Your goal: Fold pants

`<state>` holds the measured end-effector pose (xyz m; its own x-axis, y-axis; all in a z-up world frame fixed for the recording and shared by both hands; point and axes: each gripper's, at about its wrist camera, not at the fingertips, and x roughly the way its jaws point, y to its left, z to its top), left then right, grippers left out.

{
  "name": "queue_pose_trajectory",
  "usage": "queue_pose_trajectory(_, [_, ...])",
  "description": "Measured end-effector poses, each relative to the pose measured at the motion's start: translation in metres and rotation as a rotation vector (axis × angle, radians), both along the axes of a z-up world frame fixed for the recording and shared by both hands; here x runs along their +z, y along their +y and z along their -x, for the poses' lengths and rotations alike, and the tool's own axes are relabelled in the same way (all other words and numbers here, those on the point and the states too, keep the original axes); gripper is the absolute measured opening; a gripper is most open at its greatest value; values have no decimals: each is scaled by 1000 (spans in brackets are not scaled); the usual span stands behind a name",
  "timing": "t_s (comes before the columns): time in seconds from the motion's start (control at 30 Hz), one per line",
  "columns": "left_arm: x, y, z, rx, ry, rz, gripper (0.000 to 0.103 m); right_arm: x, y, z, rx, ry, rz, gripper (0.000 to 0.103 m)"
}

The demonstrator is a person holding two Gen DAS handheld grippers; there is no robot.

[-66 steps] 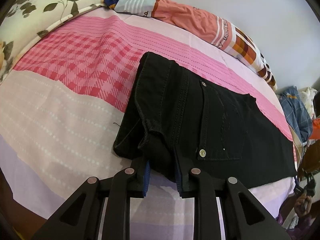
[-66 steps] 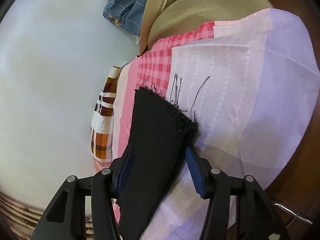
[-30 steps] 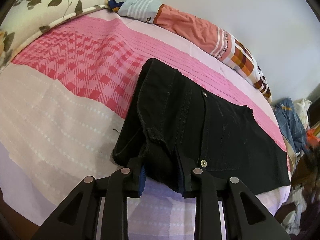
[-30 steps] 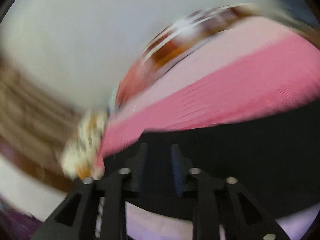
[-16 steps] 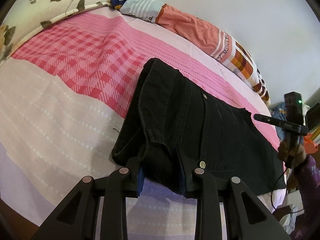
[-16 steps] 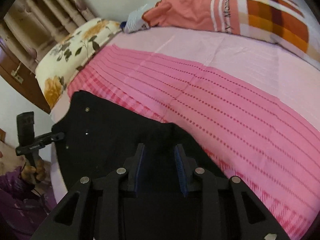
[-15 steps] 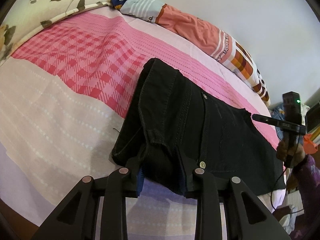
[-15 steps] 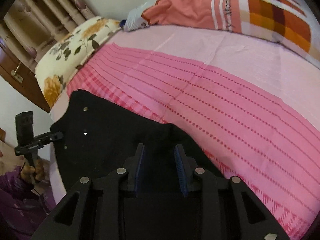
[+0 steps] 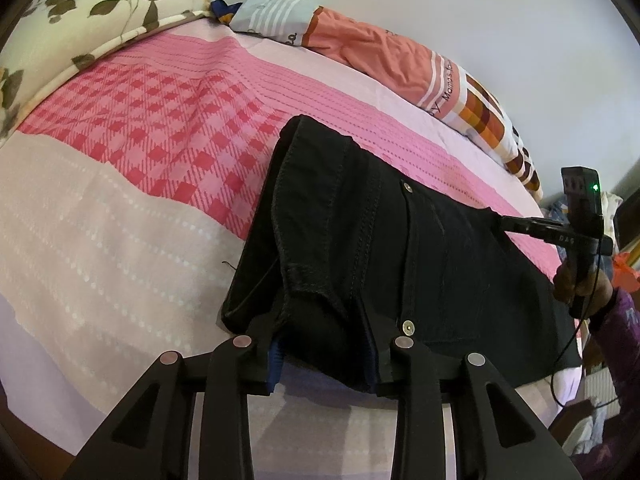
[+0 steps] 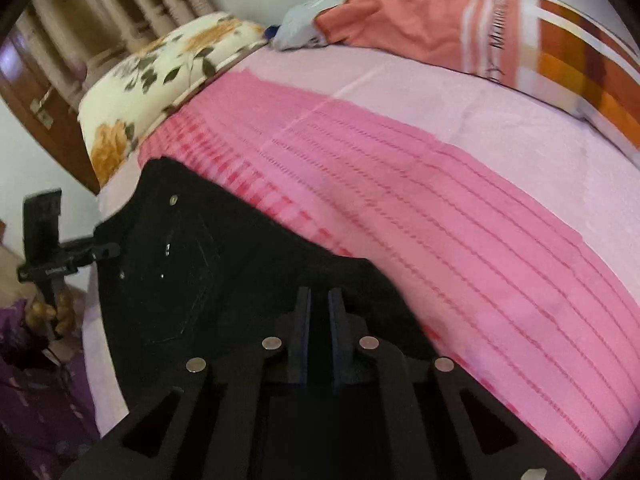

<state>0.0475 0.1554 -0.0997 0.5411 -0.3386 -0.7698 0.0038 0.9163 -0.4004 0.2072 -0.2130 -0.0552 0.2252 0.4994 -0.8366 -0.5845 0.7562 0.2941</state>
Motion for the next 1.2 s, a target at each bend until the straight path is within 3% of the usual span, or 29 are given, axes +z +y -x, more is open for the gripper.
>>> queue_pose_trajectory(0.07, [-1, 0, -1, 3, -2, 5, 34, -3, -6, -6, -5, 22, -4, 26])
queue_pose_trajectory(0.33, [-1, -1, -1, -3, -2, -5, 35, -19, 19, -5, 109, 89, -11, 31])
queue_pose_trajectory(0.43, [0, -1, -2, -6, -5, -9, 35, -19, 29, -2, 133, 58, 9, 27])
queue_pose_trajectory(0.47, [0, -1, -1, -6, -7, -10, 35, -21, 29, -5, 113, 42, 23, 18])
queue_pose_trajectory(0.53, [0, -2, -2, -6, -11, -11, 36, -22, 27, -8, 91, 35, 7, 15])
queue_pose_trajectory(0.73, [1, -3, 0, -4, -30, -16, 36, -13, 35, 6, 48, -79, 83, 12])
queue_pose_trajectory(0.87, [5, -2, 1, 21, -53, -15, 37, -7, 22, -3, -47, -99, 49, 5])
queue_pose_trajectory(0.93, [8, 2, 0, 55, -66, -21, 37, -4, 6, -11, -91, -64, -58, 5])
queue_pose_trajectory(0.97, [9, 6, 0, 69, -71, -20, 37, -5, 0, -16, -87, -41, -91, 5])
queue_pose_trajectory(1.03, [3, 15, -2, 89, -49, 14, 37, -12, 4, -18, -79, -41, -49, 5])
queue_pose_trajectory(1.1, [-2, 20, -3, 102, -28, 51, 37, -8, -2, -18, -80, -32, -110, 5])
queue_pose_trajectory(1.2, [3, 14, -4, 83, -40, 5, 37, 0, -14, -21, -92, -41, -146, 11])
